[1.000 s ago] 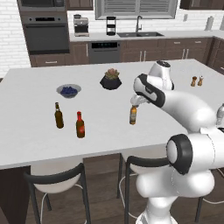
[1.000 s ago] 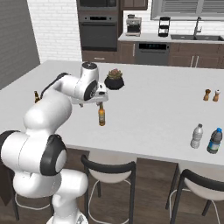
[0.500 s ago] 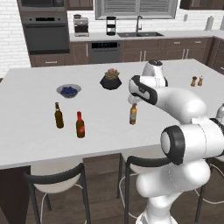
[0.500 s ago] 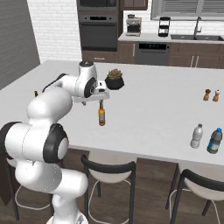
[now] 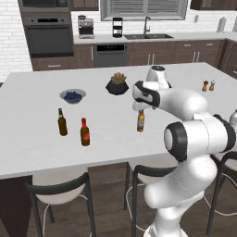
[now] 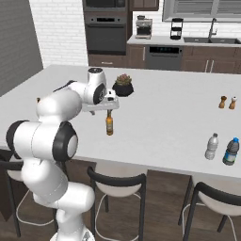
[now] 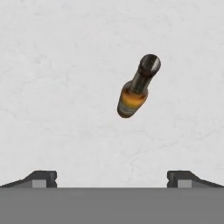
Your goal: Move the plastic bottles in the middle to the plastics group, and the glass bottles in the middle to the glass group.
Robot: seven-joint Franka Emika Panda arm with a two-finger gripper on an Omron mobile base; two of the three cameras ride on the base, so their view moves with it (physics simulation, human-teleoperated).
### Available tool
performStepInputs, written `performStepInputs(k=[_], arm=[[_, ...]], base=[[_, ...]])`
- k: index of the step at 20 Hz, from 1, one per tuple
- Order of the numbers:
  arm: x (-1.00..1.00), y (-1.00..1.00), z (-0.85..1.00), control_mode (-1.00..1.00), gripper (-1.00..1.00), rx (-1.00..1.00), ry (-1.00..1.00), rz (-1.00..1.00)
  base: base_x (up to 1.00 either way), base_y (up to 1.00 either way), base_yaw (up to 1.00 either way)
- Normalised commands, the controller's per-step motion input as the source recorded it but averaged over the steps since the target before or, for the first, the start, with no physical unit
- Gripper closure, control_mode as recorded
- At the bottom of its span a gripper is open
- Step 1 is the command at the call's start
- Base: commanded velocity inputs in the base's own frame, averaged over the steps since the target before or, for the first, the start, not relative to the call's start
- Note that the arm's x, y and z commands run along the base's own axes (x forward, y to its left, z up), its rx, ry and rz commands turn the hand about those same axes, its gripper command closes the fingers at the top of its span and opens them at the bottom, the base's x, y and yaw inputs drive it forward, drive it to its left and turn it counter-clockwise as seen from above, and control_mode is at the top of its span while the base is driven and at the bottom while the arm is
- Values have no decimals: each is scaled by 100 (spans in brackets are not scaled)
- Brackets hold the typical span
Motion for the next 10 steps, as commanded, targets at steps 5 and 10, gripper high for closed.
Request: performStepInputs(k=[5,10], arm=[[34,-8,-13,-100,-100,0,6,0],[24,-13,-5,-100,-100,0,2,0]], base=[[0,0,0],[0,0,0]])
